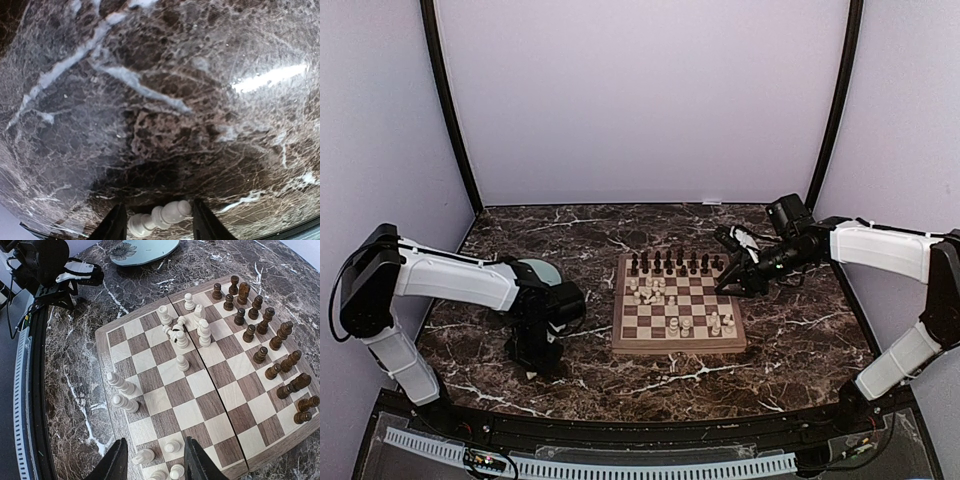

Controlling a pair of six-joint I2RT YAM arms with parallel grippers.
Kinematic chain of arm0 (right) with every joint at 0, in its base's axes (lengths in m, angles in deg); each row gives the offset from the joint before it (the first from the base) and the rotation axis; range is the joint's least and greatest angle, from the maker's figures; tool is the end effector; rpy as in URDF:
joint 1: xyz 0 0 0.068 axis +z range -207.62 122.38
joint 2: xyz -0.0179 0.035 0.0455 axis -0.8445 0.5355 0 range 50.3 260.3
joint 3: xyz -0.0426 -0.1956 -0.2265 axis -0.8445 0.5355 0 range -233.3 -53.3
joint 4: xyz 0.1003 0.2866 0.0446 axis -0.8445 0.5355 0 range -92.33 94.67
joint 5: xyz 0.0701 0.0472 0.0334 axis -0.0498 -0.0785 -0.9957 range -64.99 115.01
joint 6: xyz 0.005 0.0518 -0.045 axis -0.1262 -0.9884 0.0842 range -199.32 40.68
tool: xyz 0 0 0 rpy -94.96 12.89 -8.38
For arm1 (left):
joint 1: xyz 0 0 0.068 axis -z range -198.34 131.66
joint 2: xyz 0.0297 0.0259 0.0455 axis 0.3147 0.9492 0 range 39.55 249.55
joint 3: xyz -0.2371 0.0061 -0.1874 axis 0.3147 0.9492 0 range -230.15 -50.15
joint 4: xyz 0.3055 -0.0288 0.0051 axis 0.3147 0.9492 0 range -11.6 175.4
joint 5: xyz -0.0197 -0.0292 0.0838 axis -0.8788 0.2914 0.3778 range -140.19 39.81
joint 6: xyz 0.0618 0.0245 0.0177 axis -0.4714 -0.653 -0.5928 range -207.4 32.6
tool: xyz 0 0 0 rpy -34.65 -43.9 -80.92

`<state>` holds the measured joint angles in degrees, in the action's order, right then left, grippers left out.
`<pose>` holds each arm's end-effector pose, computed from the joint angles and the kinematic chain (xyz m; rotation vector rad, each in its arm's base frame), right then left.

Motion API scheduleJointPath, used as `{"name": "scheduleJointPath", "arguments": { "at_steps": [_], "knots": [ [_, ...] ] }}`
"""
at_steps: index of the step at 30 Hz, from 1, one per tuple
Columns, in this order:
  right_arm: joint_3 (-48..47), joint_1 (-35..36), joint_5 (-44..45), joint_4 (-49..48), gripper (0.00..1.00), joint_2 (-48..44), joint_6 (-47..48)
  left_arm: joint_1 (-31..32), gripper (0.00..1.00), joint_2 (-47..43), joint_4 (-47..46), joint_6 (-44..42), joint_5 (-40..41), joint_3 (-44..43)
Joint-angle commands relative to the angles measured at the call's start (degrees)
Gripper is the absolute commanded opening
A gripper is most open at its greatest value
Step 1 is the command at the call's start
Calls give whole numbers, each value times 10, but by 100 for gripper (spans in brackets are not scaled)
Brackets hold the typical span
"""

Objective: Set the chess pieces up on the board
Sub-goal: Pick up the bishop at the corner of the board.

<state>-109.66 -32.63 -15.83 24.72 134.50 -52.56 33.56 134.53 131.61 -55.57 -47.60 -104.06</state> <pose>0.2965 0.1783 0.2276 -1.2944 2.0244 0.8768 0.1847 -0.2316 0.1303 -0.5450 -3.0654 -0.1301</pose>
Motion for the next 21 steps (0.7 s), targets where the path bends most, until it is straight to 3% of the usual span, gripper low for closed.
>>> {"name": "scheduleJointPath", "arguments": {
  "at_steps": [1,7,15,21],
  "knots": [
    [-4,4,0,0,40,-10,2,-2,43,5,1,0,-24,23],
    [-8,4,-5,2,40,-3,2,-2,37,-13,-6,35,-62,66],
    [-12,5,-10,2,40,5,0,0,37,-38,-20,57,-76,104],
    [-12,7,-8,3,40,4,0,0,23,-39,-49,51,-93,115]
  ]
}}
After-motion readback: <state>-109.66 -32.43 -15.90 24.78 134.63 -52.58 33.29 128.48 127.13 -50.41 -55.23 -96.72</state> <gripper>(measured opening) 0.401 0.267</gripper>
